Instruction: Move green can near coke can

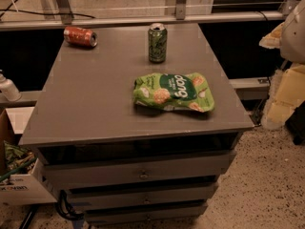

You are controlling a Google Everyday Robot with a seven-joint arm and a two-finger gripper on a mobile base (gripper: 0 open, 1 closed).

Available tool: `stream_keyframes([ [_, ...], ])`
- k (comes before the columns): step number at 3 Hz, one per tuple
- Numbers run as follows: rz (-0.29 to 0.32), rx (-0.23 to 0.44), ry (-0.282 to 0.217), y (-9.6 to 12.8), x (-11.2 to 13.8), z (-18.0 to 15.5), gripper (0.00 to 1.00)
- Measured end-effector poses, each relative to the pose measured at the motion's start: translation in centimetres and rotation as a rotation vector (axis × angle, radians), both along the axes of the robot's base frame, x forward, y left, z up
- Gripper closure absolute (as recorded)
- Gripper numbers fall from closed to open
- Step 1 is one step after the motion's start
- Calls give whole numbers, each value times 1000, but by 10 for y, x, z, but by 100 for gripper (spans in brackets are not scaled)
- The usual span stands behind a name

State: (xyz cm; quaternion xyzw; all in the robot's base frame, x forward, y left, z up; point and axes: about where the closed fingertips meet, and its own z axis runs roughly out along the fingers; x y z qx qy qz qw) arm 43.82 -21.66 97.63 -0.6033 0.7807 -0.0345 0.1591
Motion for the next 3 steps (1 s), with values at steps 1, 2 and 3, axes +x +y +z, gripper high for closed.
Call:
stream_keyframes([
  [1, 2, 5, -14, 1, 0, 1, 0],
  [2, -8, 50, -38, -1, 10, -17, 0],
  [3, -39, 136, -86, 1, 39, -42, 0],
])
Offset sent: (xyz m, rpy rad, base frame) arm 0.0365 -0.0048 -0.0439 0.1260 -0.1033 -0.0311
